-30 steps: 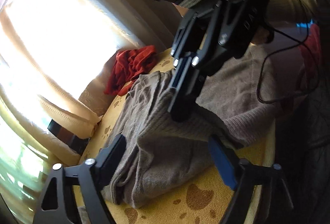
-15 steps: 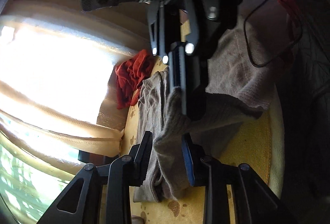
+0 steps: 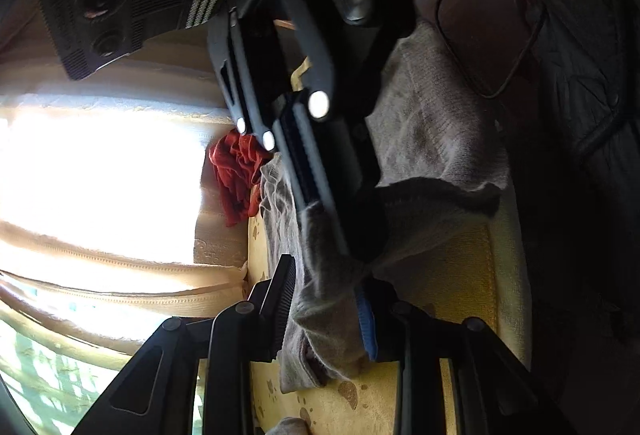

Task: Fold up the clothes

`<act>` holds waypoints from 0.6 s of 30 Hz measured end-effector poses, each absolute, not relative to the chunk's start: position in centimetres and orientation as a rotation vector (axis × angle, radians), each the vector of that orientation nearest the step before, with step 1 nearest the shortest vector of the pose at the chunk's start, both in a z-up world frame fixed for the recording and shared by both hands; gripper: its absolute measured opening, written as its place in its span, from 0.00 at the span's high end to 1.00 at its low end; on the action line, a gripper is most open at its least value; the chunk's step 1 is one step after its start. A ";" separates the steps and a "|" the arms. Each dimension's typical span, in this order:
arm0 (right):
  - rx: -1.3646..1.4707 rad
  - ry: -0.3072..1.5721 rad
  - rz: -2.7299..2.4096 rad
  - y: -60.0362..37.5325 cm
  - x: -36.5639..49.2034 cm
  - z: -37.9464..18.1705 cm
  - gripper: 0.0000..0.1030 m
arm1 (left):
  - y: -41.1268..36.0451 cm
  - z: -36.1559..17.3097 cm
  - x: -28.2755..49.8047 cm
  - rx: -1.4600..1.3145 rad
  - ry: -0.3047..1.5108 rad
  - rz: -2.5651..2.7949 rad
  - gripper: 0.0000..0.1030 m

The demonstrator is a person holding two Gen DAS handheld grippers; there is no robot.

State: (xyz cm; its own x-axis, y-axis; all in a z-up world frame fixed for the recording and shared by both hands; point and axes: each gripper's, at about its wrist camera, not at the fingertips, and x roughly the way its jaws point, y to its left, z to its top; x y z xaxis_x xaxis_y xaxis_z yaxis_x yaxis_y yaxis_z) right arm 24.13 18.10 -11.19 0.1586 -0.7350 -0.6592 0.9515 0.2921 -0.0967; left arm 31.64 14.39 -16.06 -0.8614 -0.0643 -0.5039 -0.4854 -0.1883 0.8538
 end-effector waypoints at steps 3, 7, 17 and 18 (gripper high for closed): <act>0.366 0.676 -1.250 18.2 24.2 -11.0 0.92 | 14.9 -16.7 32.0 -0.673 1.780 2.111 0.70; 0.368 0.649 -1.254 18.4 23.9 -10.8 0.92 | 14.3 -15.4 30.5 -0.798 1.576 2.225 0.80; 0.352 0.331 -1.620 25.5 18.8 -9.5 0.01 | 11.1 -11.7 28.5 -0.729 1.274 2.639 0.96; 0.369 0.289 -1.657 26.8 18.2 -9.5 0.01 | 10.7 -11.4 28.6 -0.723 1.238 2.683 0.96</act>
